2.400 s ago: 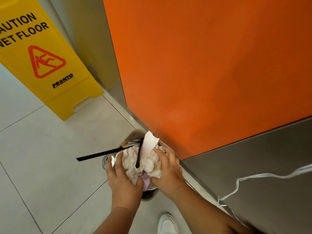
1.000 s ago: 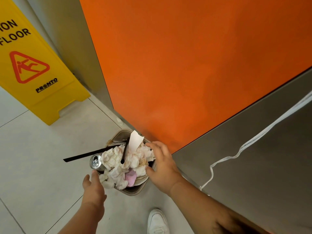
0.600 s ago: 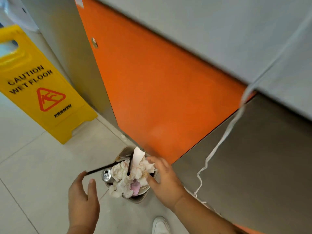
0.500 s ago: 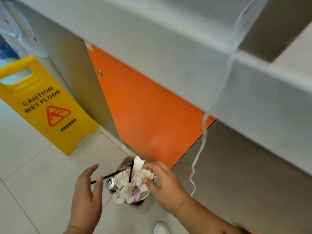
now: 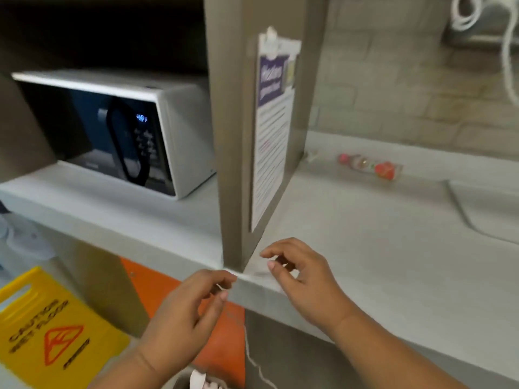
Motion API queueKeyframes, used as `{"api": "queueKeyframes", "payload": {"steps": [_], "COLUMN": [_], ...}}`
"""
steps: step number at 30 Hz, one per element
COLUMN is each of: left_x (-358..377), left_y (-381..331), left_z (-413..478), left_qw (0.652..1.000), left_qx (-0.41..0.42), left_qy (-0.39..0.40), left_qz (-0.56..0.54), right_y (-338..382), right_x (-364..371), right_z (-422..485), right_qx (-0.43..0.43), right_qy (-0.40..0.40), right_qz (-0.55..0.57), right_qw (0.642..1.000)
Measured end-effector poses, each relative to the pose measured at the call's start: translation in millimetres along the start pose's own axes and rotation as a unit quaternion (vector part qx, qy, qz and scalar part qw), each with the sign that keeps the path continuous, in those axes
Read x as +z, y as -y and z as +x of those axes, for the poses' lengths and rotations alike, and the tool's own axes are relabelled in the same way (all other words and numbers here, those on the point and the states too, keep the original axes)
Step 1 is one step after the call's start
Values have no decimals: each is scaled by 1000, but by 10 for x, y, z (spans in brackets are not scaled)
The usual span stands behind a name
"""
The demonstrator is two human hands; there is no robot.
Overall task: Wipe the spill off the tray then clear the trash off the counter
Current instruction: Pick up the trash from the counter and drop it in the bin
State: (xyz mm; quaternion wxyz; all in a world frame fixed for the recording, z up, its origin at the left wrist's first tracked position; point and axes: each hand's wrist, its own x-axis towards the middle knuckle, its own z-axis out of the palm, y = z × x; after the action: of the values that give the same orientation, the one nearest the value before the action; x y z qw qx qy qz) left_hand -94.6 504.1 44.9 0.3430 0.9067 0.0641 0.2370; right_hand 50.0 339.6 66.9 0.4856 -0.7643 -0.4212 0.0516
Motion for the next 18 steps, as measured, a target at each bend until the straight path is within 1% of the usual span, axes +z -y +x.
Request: {"api": "queueKeyframes", "payload": {"steps": [2,5,8,12,18], "left_x": [94,290,574,1094,1812], "left_y": [-253,-573,-795,-860,-651], "left_z": [241,697,1227,1896,2696], "left_qw": [999,997,995,998,996], "left_qx": [35,65,82,25,-76], "left_qy": [23,44,50,60,43], "left_qz": [1,-7,-7,-19,-33], "right_y": [-102,-367,-755,-1301,-2104], "right_x": [-340,-831,-1332,-1985,-2764], "right_z": [66,211,398,649,1106], "right_qx": [18,55,89,131,179], "right_qy": [-20,-41,-38,-26,-3], "right_qz": [-13,-32,-64,-118,-216], "right_qw": [1000,997,993,984,960]}}
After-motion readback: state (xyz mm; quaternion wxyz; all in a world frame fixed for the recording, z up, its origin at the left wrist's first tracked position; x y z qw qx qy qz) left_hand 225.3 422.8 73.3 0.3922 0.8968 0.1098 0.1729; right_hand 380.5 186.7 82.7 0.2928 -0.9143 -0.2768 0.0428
